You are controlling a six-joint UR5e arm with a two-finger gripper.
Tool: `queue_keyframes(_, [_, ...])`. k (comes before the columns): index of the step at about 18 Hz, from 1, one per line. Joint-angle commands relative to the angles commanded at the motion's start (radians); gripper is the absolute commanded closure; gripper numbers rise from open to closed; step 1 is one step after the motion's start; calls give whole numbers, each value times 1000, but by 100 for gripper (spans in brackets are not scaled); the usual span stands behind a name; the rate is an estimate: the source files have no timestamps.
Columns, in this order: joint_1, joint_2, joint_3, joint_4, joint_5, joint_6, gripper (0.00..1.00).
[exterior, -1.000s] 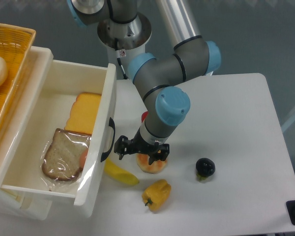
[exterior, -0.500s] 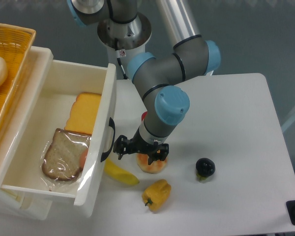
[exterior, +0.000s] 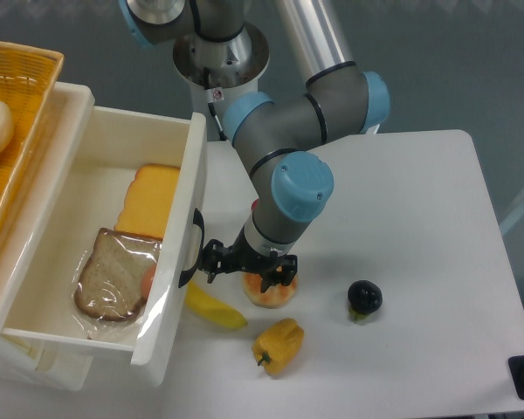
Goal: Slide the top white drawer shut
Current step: 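Push the drawer front with the gripper, sliding the drawer inward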
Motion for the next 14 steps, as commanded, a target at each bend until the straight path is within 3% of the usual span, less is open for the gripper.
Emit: queue_keyframes(14, [-12,9,0,-15,-9,5,0])
